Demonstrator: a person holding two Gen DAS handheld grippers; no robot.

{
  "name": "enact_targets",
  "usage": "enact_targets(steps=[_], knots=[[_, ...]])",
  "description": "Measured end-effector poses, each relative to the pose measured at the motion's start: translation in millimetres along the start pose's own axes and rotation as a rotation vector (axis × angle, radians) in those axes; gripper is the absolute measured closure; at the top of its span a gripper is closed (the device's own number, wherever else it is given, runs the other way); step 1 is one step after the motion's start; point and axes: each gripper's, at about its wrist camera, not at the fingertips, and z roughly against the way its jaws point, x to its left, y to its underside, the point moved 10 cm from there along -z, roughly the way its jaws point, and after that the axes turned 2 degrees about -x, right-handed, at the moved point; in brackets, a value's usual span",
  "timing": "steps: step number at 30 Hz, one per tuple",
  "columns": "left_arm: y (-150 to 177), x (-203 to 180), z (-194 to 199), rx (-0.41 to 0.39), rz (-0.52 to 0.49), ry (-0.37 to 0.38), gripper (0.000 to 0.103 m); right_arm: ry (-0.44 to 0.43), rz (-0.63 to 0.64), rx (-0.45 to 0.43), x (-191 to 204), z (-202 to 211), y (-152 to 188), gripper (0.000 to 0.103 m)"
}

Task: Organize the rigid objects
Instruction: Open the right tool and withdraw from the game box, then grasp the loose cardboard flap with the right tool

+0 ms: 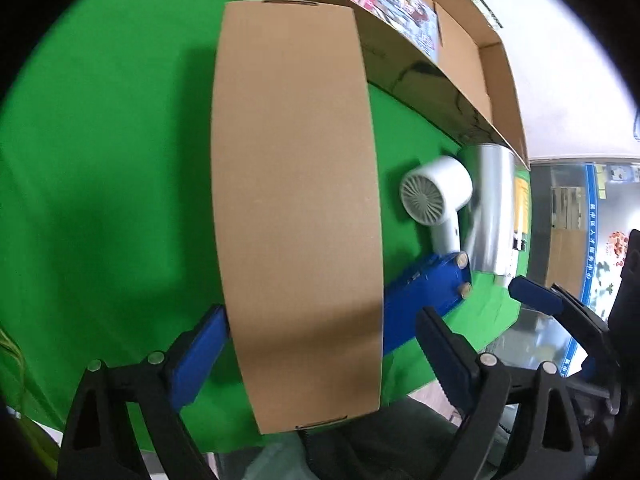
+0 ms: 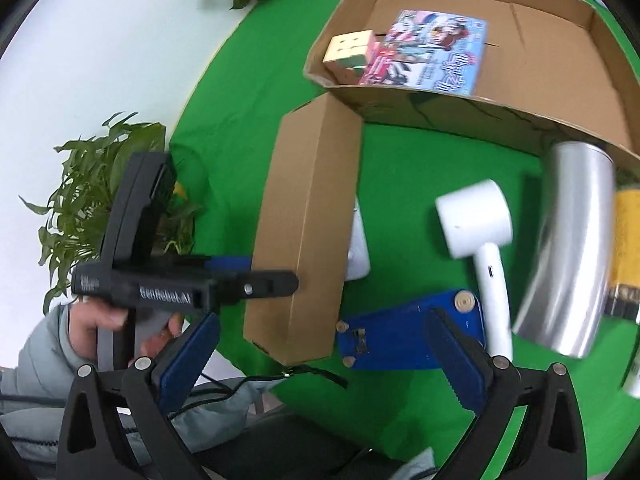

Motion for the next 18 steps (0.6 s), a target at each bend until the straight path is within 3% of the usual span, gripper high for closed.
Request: enact_targets(steps=[3,8,10,12,14,16,18], knots=[[0.8,-7.3,12.9,-0.029,0.041,0.119,0.010,0.032,-0.022,-0.001,-9.7,10.7,11.2,0.000],[-19.8,12.6,27.5,-0.114,0.076,0.085,0.010,0.089,0.036,-0.018,-3.5,12.0,19.8,0.000],[-27.5,13.9,27.4,-0.104,0.088,0.118,0.010,0.105,0.078,-0.021,6.6,11.5,21.1,0.000],[-29.5,4.6,27.8,-0.086,0.091,0.160,0.017,0.106,0.110,-0.019,20.7,8.3,21.8,0.000],[-28.1,-22.8,22.4,-0.034,0.037,0.226,0.026,0.093,0.117,-0.021,33.0,7.4,19.7,0.000],[-23.8,-46.4,16.2,0.013,-0.001,0.291,0.027,0.106,0.125,-0.024,39.3,5.5,16.7,0.000],[-19.5,-54.9,9.9,0.031,-0.027,0.266,0.027,0.115,0.121,-0.022,42.5,4.5,17.7,0.001]])
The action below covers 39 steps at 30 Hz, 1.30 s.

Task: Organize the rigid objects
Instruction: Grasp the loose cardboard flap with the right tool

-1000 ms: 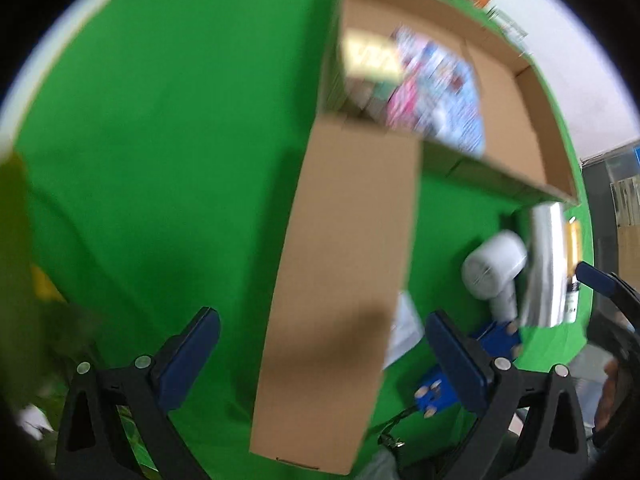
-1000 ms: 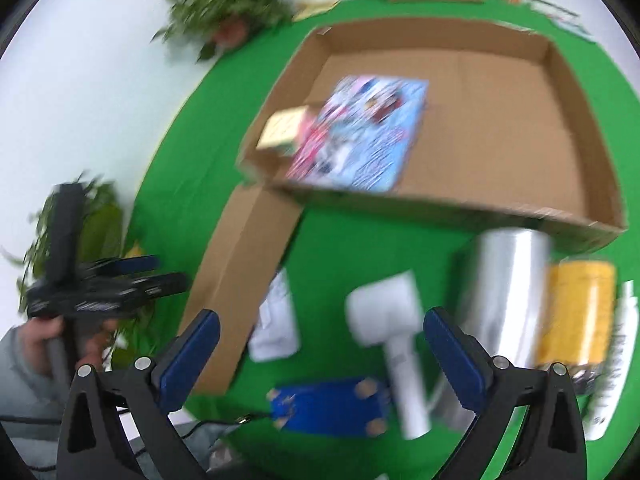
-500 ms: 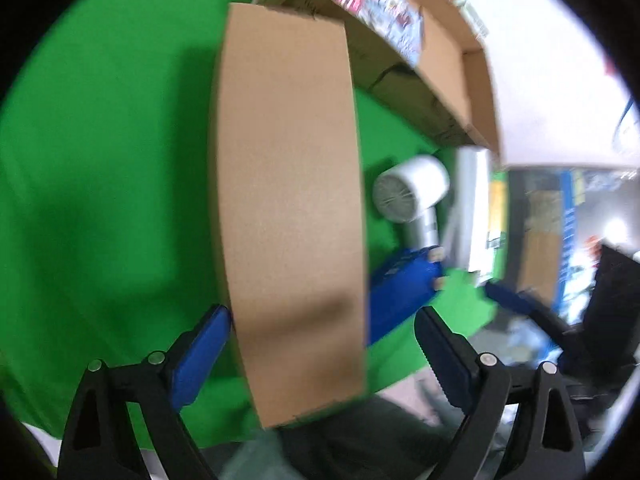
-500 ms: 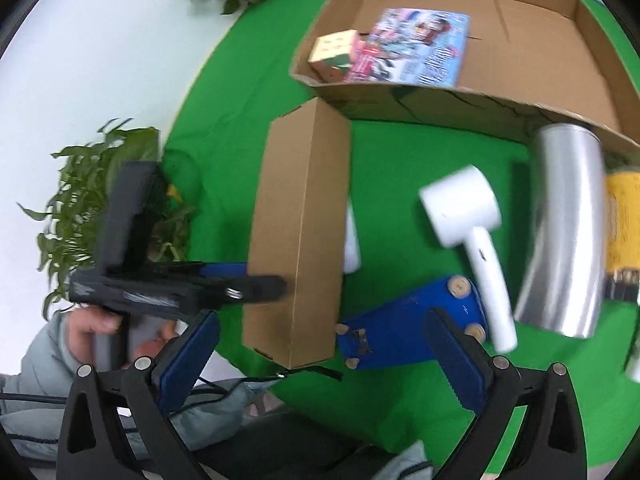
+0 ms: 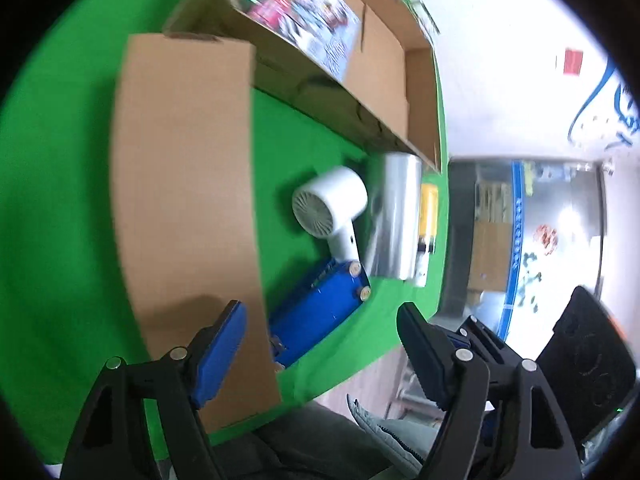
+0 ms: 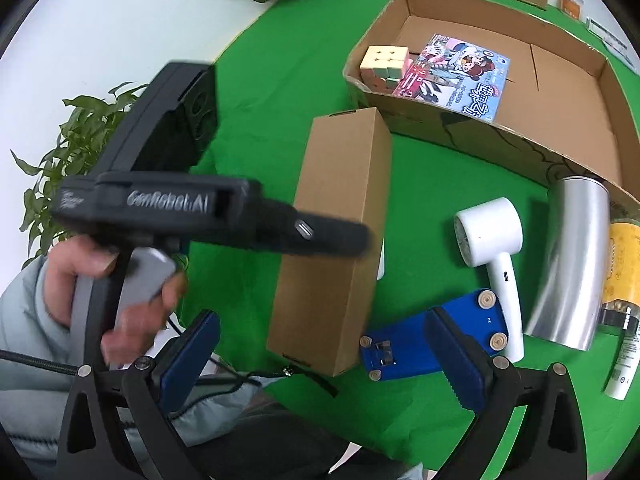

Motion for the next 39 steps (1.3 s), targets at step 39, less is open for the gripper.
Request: enact_targets(steps=[39], knots=[[-37.6,68.1,-10.7,0.078,0.011,-0.302,0.027,0.325,-0.097,-0.030,18.9,-104.3,31.7,0.026]])
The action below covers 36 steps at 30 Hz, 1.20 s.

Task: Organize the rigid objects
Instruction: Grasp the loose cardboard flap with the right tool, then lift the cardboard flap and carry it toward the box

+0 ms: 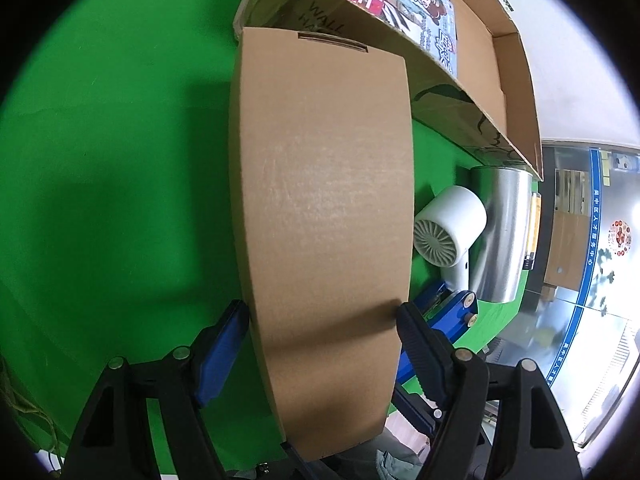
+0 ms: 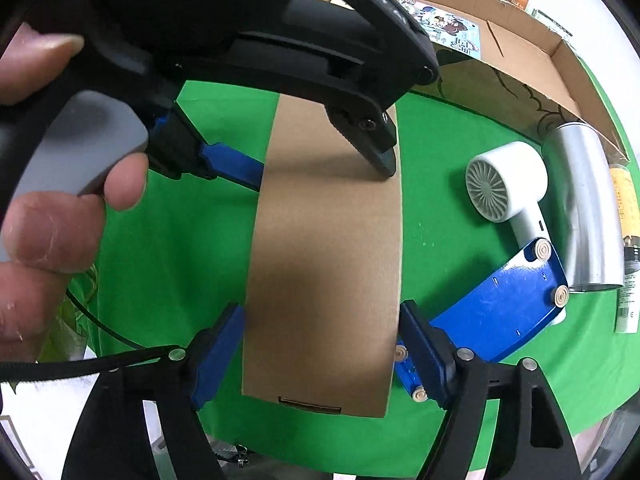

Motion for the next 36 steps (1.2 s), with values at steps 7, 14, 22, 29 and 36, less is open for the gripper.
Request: enact_targets(steps=[7,14,22,29,36], knots=[[1.9,7.3,-5.7,0.011,0.064,0.053,0.021,-0.057,-0.074,-0.005,-14.3,7.2,-2.3,0.048],[2.3,2.4,-6.1,0.005,0.040,0.026,0.022,-0.051,-0.044,0.036,-2.6,2.2,-2.4,0.028],[16.4,-8.3,-27.8,0.100,-0.040,-0.014,0.019,0.010,-0.052,0.051,-0.6,-17.6,1.3,0.024],[19.7,-8.8,-22.5,0.063,-0.064,-0.022,0.023,-0.018,-0.084,0.046,0.2,-10.5,6.3,0.025],[26.8,-8.8,-14.2,0.051,-0.026,-0.009,0.031,-0.091,-0.135,0.090,-10.2,1.1,7.4,0.026]])
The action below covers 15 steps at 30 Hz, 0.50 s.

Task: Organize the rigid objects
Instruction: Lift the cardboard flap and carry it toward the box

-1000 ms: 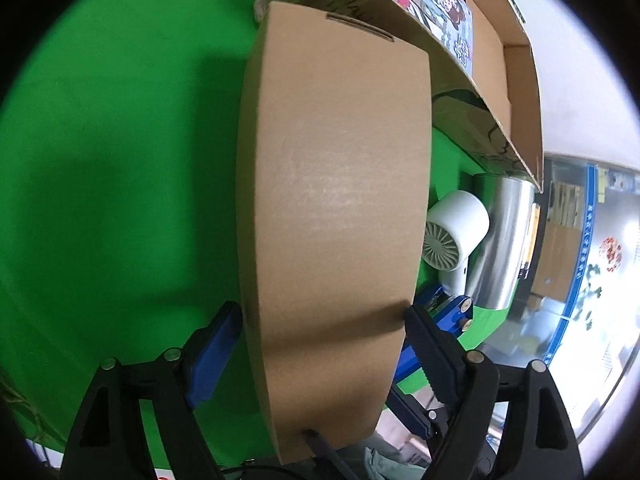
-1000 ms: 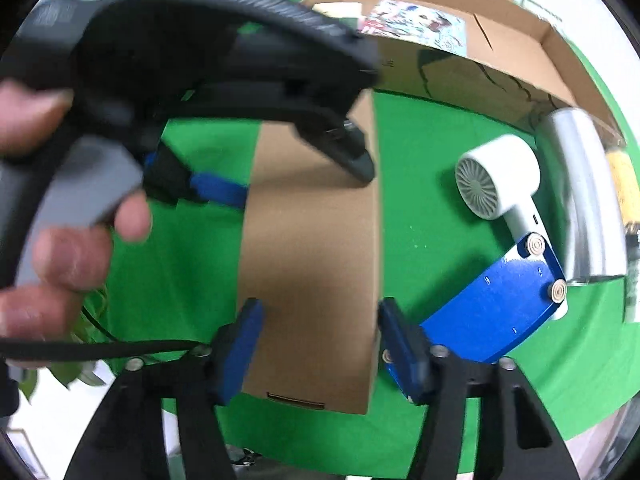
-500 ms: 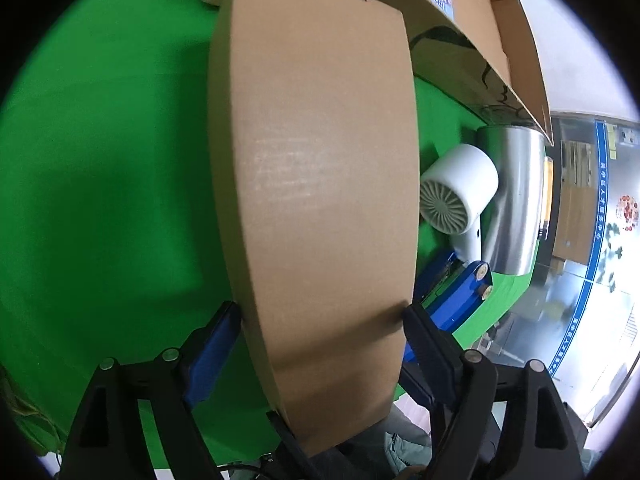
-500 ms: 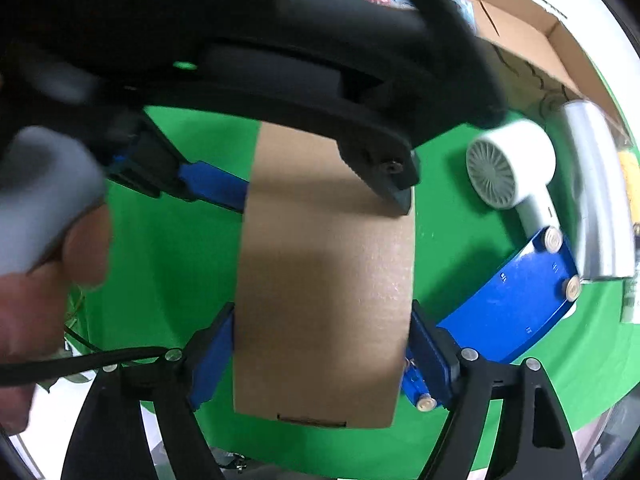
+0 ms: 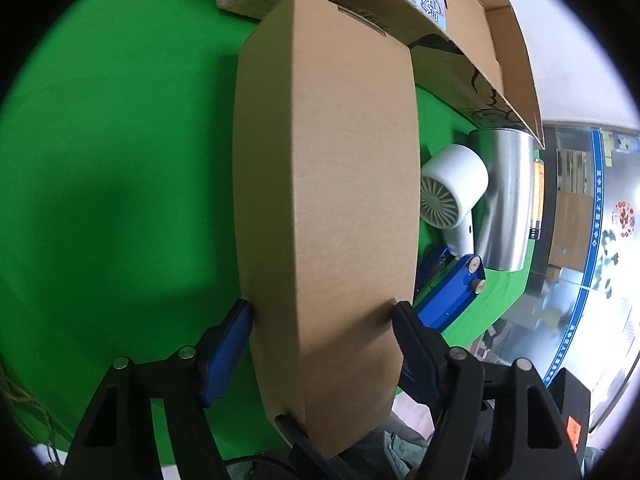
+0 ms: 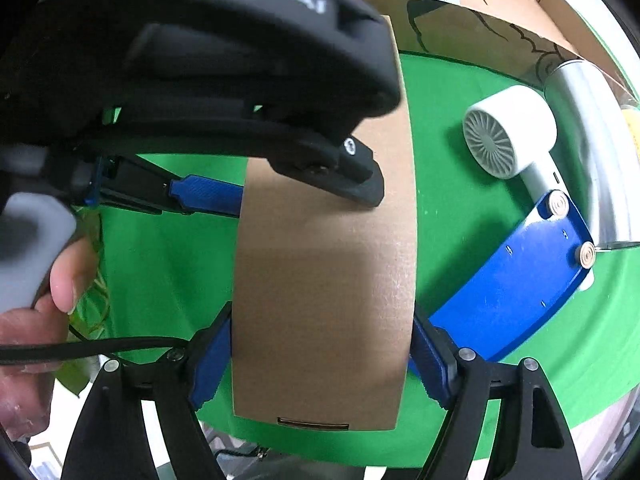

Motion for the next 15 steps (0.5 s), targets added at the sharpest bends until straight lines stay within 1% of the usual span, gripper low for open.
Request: enact_targets(steps=[2,3,5,7,9,10,12,15], knots=[[1.5,-1.7,1.5,-0.008,0.003,0.006,0.029,-0.015,-0.001,0.011,0.3,7.3,1.7,0.026],[2.0,-3.2,1.8,-0.018,-0.012,-0.003,0.025,-0.034,-0.013,0.014,-1.5,9.4,-0.4,0.026],[3.3,-6.7,-2.2,-0.010,-0.007,0.015,0.023,-0.102,-0.053,0.030,-5.8,16.4,-5.5,0.026],[3.6,-7.2,-8.4,0.018,0.025,0.039,0.019,-0.087,-0.038,0.038,-9.4,20.1,-5.1,0.026],[4.8,-8.0,-13.6,0.041,0.050,0.068,0.019,-0.112,-0.056,0.050,-12.5,22.7,-4.1,0.026],[5.6,-8.8,-13.4,0.039,0.058,0.082,0.019,-0.131,-0.070,0.056,-13.9,24.8,-3.7,0.026],[5.5,-11.6,-9.4,0.016,0.042,0.072,0.020,-0.144,-0.071,0.048,-22.1,27.1,-6.9,0.026],[3.9,-19.2,5.1,-0.025,0.051,0.078,0.020,-0.158,-0.064,0.035,-22.3,43.7,-11.7,0.026]])
